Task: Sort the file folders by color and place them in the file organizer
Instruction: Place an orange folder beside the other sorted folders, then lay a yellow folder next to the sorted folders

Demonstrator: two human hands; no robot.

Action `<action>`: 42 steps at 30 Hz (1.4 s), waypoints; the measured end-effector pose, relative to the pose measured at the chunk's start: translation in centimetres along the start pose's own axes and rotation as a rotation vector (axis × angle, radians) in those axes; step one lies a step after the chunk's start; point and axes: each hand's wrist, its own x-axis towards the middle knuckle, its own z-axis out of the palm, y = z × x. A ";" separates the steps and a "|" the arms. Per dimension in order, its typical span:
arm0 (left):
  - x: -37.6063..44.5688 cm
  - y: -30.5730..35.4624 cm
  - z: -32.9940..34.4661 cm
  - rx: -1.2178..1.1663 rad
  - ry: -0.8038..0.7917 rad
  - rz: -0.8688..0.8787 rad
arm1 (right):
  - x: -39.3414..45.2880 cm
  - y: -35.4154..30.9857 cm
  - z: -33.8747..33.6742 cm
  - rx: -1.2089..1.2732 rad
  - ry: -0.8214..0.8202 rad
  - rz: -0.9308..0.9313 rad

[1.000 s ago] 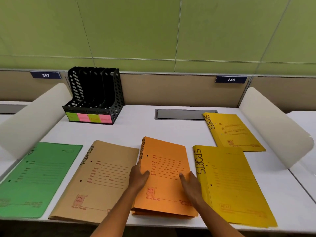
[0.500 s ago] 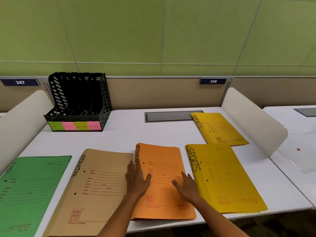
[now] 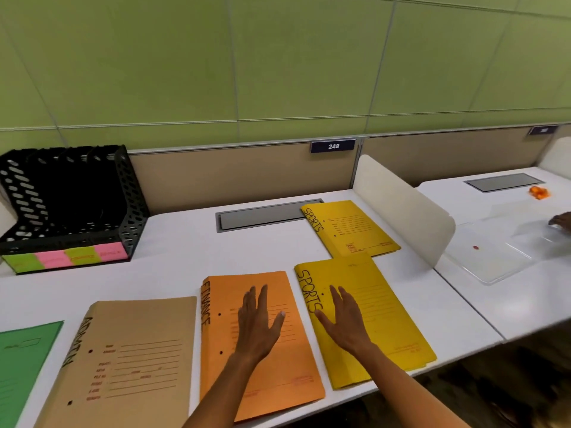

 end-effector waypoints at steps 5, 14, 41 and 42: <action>2.6 2.2 3.0 -0.010 -0.026 0.001 | 3.2 4.9 -2.3 -0.006 0.047 0.032; 10.8 8.7 10.4 -0.067 -0.086 -0.055 | 12.4 14.7 -6.2 0.076 0.064 0.049; 30.3 15.3 19.6 -0.064 -0.164 -0.429 | 28.5 26.1 -5.8 0.056 -0.002 0.112; 30.6 15.6 20.0 -0.099 -0.138 -0.445 | 28.4 26.1 -5.6 0.035 0.007 0.109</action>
